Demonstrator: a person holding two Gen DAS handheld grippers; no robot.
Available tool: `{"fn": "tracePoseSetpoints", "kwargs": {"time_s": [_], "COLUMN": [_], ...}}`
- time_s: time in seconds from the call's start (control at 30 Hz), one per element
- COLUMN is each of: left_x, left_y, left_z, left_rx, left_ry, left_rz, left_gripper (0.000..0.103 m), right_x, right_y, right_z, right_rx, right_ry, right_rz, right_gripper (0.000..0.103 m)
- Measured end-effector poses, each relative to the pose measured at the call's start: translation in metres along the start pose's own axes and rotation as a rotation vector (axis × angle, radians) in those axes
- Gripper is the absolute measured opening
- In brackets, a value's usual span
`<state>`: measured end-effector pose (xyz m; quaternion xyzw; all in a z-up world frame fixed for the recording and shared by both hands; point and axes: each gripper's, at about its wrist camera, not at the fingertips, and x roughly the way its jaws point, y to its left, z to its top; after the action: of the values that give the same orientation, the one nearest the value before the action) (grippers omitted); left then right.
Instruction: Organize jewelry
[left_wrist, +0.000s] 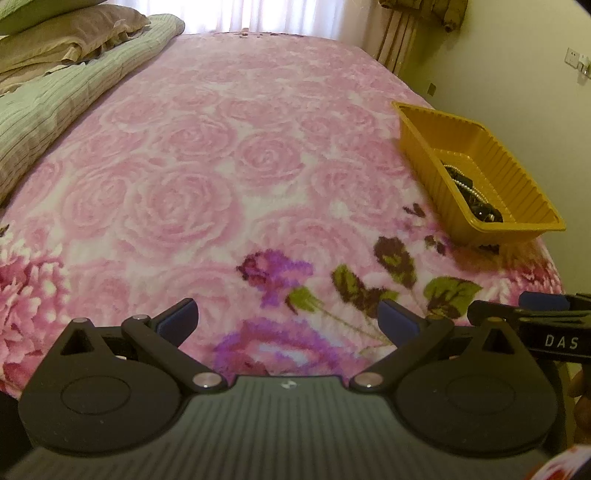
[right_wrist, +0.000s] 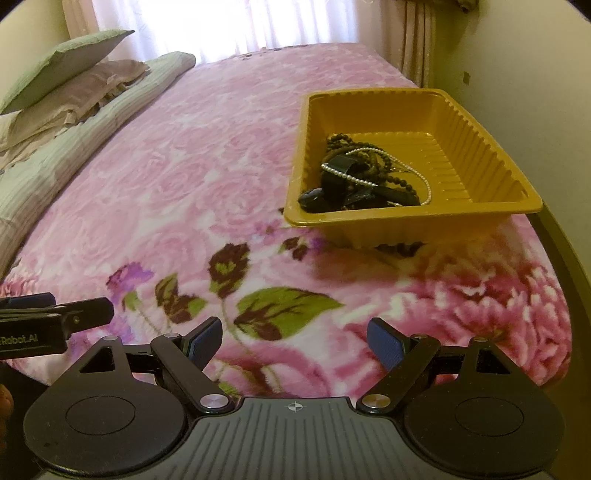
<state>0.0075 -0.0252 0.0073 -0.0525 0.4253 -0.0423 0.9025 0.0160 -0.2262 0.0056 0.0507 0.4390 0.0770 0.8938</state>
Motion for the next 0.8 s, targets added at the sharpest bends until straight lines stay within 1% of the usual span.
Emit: {"fn": "tracePoseSetpoints", "kwargs": {"time_s": [0.13,0.37,0.8], "left_x": [0.0016,0.0005,0.0004], "left_y": [-0.0025,-0.0067,-0.0052], "left_z": [-0.0016,-0.0038,-0.0042], "left_rx": [0.01,0.027,0.027], "left_ry": [0.012,-0.005,-0.008], "left_rz": [-0.006,0.011,0.011], "left_gripper": [0.103,0.103,0.103], "right_x": [-0.0004,-0.0002,-0.0006], "right_y": [0.0033,0.0089,0.0099], "right_z": [0.0008,0.0013,0.0014], "right_rx": [-0.008,-0.028,-0.038], "right_ry": [-0.006,-0.006,-0.003], "right_rz": [-0.003,-0.005,-0.012], "right_gripper": [0.085,0.085,0.085]}}
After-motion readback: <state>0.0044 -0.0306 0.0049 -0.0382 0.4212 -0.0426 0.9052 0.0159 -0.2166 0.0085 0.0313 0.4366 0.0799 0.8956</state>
